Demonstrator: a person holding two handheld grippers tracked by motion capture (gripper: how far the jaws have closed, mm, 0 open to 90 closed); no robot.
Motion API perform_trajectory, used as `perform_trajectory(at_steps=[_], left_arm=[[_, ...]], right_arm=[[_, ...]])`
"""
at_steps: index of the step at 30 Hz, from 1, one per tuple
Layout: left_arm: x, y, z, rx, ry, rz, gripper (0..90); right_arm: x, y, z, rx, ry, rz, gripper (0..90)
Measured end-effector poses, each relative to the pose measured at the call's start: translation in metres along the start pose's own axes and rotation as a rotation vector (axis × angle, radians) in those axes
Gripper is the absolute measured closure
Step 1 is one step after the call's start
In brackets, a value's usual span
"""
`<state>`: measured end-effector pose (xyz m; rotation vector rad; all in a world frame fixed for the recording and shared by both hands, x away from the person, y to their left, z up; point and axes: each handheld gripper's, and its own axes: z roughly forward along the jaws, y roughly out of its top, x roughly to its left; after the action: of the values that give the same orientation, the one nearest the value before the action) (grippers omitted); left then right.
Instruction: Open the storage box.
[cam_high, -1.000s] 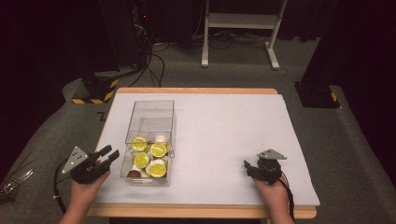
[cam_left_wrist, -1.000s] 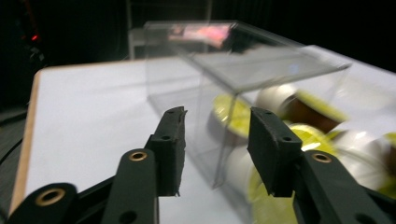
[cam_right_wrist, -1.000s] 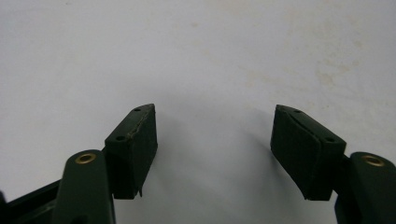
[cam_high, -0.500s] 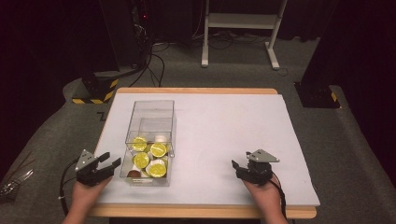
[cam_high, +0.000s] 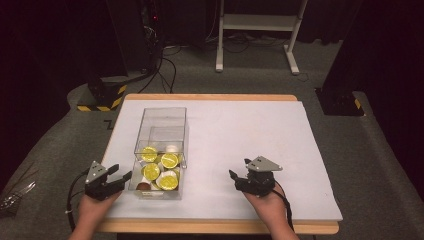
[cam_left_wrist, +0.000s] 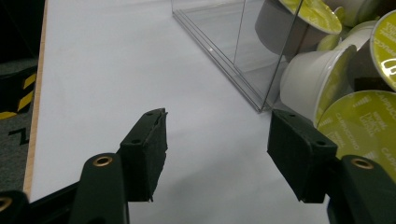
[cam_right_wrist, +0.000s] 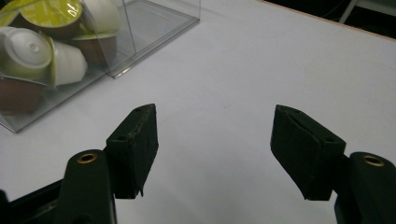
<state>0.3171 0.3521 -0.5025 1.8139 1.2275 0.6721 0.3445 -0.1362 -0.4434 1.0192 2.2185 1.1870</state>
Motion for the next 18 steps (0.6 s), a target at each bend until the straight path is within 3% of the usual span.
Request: perform_trajectory(at_steps=[18], left_arm=[[0.0, 0.0, 0.001, 0.01, -0.012, 0.008, 37.0]], right_arm=[[0.051, 0.036, 0.022, -0.027, 0.121, -0.043, 33.7]])
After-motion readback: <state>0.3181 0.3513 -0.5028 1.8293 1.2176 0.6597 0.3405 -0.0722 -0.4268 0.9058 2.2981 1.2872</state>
